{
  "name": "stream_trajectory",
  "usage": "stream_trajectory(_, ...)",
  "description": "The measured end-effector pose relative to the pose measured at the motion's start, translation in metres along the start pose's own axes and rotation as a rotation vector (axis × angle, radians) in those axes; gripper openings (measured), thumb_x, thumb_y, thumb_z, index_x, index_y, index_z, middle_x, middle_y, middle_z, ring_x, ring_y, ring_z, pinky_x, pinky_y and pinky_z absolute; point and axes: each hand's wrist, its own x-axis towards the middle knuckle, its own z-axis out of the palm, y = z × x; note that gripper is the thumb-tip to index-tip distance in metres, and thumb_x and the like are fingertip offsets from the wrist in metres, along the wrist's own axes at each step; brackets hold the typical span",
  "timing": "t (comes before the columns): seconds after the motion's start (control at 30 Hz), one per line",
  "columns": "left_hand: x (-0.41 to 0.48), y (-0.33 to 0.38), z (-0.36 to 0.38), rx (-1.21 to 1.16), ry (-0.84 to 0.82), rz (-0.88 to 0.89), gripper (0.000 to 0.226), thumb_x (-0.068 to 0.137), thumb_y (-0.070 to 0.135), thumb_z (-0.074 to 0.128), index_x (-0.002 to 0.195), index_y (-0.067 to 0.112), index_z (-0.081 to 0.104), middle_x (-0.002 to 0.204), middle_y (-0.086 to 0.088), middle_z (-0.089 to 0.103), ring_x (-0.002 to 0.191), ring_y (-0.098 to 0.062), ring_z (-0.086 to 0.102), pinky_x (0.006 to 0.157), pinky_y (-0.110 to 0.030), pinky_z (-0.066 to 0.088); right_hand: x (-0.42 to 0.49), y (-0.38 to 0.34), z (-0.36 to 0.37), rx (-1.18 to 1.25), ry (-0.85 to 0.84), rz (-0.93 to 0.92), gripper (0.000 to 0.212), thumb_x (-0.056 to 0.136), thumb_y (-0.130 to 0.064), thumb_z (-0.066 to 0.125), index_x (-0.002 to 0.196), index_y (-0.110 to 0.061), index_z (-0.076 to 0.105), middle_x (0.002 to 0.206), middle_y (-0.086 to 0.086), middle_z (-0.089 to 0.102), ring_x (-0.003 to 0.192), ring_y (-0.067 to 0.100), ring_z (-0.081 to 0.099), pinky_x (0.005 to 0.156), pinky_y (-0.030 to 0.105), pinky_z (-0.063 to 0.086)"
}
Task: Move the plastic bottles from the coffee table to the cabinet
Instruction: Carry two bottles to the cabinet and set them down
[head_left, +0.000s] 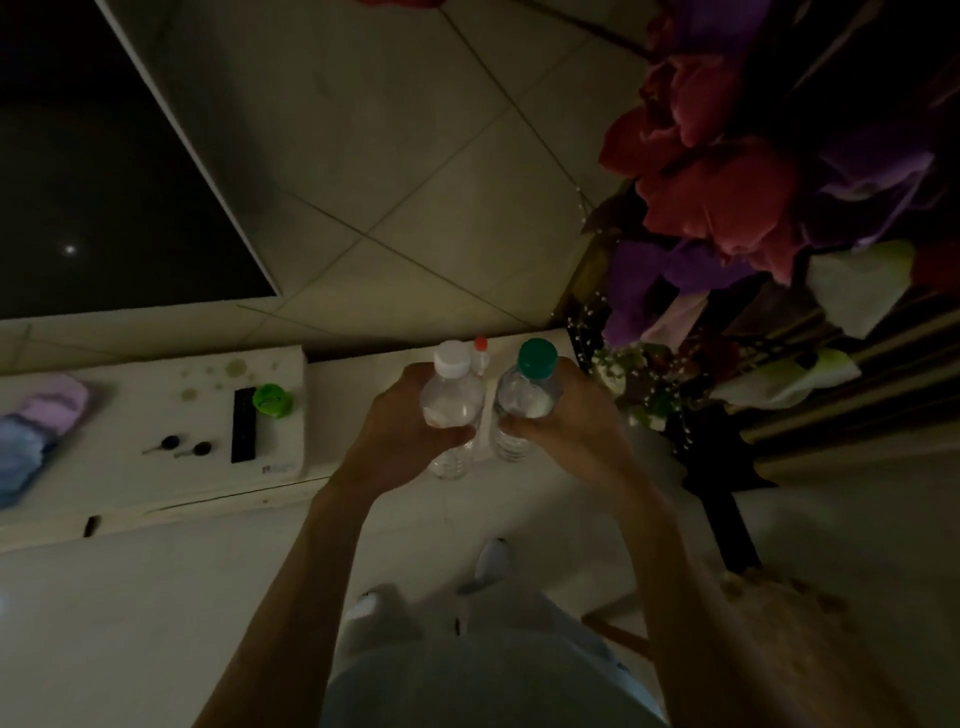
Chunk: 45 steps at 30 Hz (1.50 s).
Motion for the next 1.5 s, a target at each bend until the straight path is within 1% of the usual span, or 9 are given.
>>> stream_trajectory(0.2,0.013,0.015,0.019,-0.011,0.109,-0.052,0.076,0.068,0.032,0.082,0.131,0.018,0.041,0.125,0.0,0.056,0.101,-0.008,0.048,0.083,-0.024,0.038,0.036,0.014,-0.021,-0.025,-0.066,-0.043,0.066,0.065,-0.039,0.084,0.121,-0.026,0.053,0.104,-0.017,0.057,0.099,0.009,0.058,0.082,0.028,0.048)
stream_trajectory(0.33,0.028,-0.001,0.025,-0.005,0.157,-0.11,0.078,0.069,0.032,0.082,0.133,0.016,0.04,0.128,-0.003,0.055,0.109,-0.015,0.053,0.084,-0.026,0.038,0.055,0.022,-0.012,-0.058,-0.092,-0.028,0.068,0.064,-0.041,0.084,0.122,-0.024,0.052,0.102,-0.018,0.054,0.095,0.006,0.054,0.076,0.023,0.043)
stream_trajectory(0.47,0.049,-0.031,0.047,0.009,0.165,-0.131,0.075,0.07,0.03,0.082,0.131,0.017,0.041,0.129,-0.003,0.054,0.116,-0.02,0.052,0.085,-0.025,0.036,0.073,0.043,0.014,-0.05,-0.124,-0.021,0.067,0.067,-0.038,0.083,0.124,-0.021,0.051,0.108,-0.014,0.057,0.096,0.004,0.054,0.071,0.015,0.041)
stream_trajectory(0.63,0.081,-0.079,0.079,-0.018,0.136,-0.18,0.073,0.071,0.031,0.081,0.131,0.016,0.041,0.129,-0.004,0.055,0.106,-0.009,0.049,0.083,-0.022,0.035,0.094,0.08,0.063,-0.026,-0.117,0.045,0.07,0.069,-0.035,0.083,0.128,-0.021,0.048,0.112,-0.016,0.054,0.1,0.0,0.05,0.072,0.007,0.035)
stream_trajectory(0.8,0.121,-0.141,0.119,-0.003,0.109,-0.222,0.078,0.067,0.031,0.083,0.131,0.016,0.041,0.129,-0.004,0.056,0.116,-0.02,0.053,0.087,-0.025,0.039,0.123,0.134,0.116,-0.066,-0.093,0.065,0.071,0.067,-0.038,0.084,0.126,-0.021,0.049,0.112,-0.012,0.055,0.1,0.002,0.052,0.073,0.003,0.034)
stream_trajectory(0.97,0.167,-0.202,0.167,0.028,0.076,-0.261,0.072,0.068,0.033,0.082,0.128,0.022,0.044,0.124,0.001,0.06,0.107,-0.012,0.055,0.08,-0.02,0.036,0.154,0.197,0.172,-0.139,-0.08,0.078,0.074,0.061,-0.043,0.087,0.121,-0.022,0.05,0.121,-0.003,0.057,0.097,0.0,0.048,0.071,0.003,0.03)
stream_trajectory(1.27,0.243,-0.296,0.238,0.079,0.172,-0.202,0.075,0.067,0.036,0.082,0.129,0.018,0.044,0.125,-0.003,0.057,0.114,-0.018,0.054,0.093,-0.03,0.047,0.222,0.28,0.241,-0.06,-0.056,0.113,0.073,0.062,-0.031,0.088,0.122,-0.027,0.048,0.123,-0.007,0.054,0.101,0.0,0.046,0.073,0.005,0.031)
stream_trajectory(1.33,0.26,-0.309,0.249,0.109,0.194,-0.175,0.079,0.066,0.036,0.082,0.131,0.015,0.043,0.127,-0.005,0.052,0.115,-0.017,0.05,0.096,-0.028,0.044,0.238,0.288,0.249,-0.056,-0.044,0.108,0.072,0.062,-0.031,0.088,0.121,-0.029,0.047,0.118,-0.01,0.052,0.099,0.001,0.048,0.074,0.006,0.032)
stream_trajectory(1.5,0.299,-0.321,0.267,0.167,0.281,-0.14,0.077,0.071,0.034,0.08,0.132,0.01,0.041,0.127,-0.008,0.049,0.115,-0.017,0.041,0.087,-0.017,0.03,0.275,0.295,0.259,-0.047,-0.036,0.071,0.07,0.065,-0.029,0.087,0.124,-0.018,0.051,0.114,-0.011,0.048,0.104,0.004,0.046,0.085,0.019,0.039)
